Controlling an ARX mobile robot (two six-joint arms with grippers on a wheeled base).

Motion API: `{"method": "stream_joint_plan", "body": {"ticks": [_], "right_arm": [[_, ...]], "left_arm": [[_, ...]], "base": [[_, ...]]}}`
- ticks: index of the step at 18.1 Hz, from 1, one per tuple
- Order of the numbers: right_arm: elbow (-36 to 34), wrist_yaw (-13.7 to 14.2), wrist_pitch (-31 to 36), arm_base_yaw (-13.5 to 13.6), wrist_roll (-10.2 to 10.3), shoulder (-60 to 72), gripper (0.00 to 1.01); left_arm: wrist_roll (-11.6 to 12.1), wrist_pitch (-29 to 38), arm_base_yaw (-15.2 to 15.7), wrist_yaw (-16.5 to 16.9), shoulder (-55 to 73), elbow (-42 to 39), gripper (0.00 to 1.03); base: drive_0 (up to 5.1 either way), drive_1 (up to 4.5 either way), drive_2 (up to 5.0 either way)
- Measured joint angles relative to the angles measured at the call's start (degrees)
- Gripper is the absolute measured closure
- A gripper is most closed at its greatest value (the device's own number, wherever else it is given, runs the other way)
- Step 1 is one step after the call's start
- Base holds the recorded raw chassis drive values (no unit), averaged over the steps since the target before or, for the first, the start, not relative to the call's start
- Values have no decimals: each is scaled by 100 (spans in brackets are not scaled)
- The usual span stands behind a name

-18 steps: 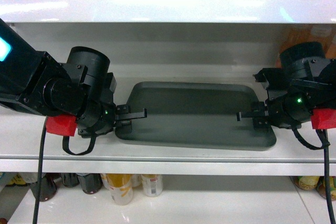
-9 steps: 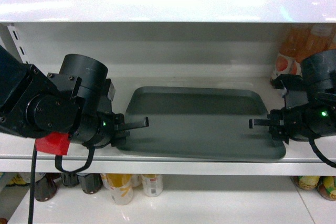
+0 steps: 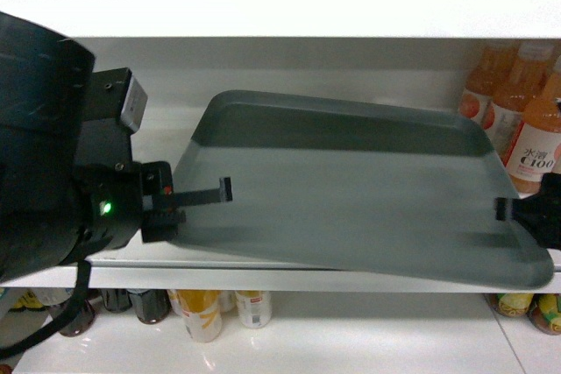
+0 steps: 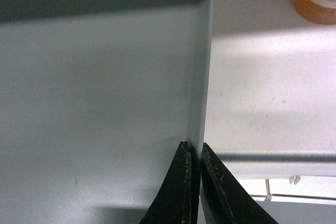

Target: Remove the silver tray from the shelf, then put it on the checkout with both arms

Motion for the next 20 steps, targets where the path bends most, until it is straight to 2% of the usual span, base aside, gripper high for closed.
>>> {"method": "stream_joint_plan", "body": {"ticks": [2,3,7,20], "right_arm": [[-1132,-216,116,-48,9,-1193,98],[-1266,-216,146,-50,44,-1506,98],[-1209,-240,136,-74,42,-1462,98],[-1207,-240,153,-74,42,-1462,98]], "left_arm": [[-173,-269,-214,-212,-918,-772,100],[-170,-214,-219,-216,-988,-791,100],[-186,-240,-219,-219,-986,-780,100],[-186,-229,-219,-232,-977,-769,100]], "base": [[0,0,0],[0,0,0],[0,0,0],[11,-422,445]]}}
